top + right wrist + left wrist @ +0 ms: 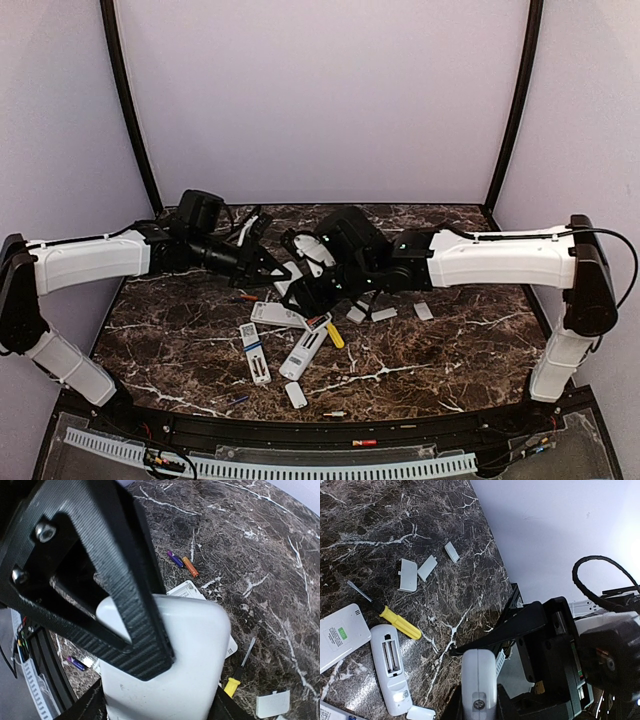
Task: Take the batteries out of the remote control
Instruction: Pass from the left arm to the right
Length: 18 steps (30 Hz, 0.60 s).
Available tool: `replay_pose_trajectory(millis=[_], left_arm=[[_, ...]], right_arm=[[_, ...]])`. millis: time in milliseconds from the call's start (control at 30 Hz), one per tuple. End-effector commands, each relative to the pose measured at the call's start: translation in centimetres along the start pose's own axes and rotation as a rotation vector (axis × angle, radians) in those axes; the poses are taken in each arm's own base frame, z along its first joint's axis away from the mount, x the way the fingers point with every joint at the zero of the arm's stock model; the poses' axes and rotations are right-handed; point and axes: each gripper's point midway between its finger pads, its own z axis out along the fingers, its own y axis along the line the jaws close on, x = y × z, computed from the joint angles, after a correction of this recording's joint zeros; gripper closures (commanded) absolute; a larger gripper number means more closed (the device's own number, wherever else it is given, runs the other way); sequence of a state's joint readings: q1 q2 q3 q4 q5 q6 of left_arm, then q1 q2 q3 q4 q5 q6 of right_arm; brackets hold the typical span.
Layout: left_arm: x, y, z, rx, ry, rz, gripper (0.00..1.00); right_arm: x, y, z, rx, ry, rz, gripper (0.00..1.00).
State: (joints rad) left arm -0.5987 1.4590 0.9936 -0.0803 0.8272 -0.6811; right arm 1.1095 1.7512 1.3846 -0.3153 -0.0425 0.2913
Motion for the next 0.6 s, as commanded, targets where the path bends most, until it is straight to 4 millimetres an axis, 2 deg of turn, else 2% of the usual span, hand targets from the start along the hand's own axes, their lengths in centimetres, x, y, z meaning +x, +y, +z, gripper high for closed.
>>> replay_pose_trajectory(millis=[0,100,167,200,233,300,367,433,567], left_arm=[[-0.5,-1.3,-0.2,0.021,-0.005,0.029,1.0],[-0.6,-1.2,-0.2,0.015,-0.011,0.035,0.98],[-0.8,-1.1,-0.4,-0.011,-0.017,0.05,0.84],[-0.9,-0.8,-0.7,-0.043,-0.028,0.064,0.69],[-1.2,-1.1,-1.0,-0.054,-0.043,0.083,0.62],[-1.9,-1.0,-1.9,-0.113,-0.082,0.125,0.37],[-3.0,-0.7,-3.3,-0.191,-0.136,0.165,0.23],[-3.9,-0.7,-5.0,-0.231,-0.176,0.202,0.17],[-6.4,0.6,-9.8,-0.312,-0.293,0.212,0.14]], right_arm=[[-0.2,-0.5,0.2,0.06,0.006,0.008,0.46],[-0.2,-1.0,0.0,0.091,0.002,0.039,0.53],[-0.1,-1.5,-0.4,0.12,-0.004,0.074,0.55],[0.0,-1.8,-0.6,0.133,-0.004,0.089,0.57],[0.1,-2.0,-0.9,0.146,-0.006,0.108,0.58],[0.5,-2.5,-1.5,0.172,-0.001,0.145,0.59],[1.4,-3.4,-2.1,0.202,0.018,0.196,0.6],[2.7,-4.3,-2.6,0.23,0.045,0.262,0.61],[6.2,-6.3,-3.1,0.286,0.115,0.415,0.62]])
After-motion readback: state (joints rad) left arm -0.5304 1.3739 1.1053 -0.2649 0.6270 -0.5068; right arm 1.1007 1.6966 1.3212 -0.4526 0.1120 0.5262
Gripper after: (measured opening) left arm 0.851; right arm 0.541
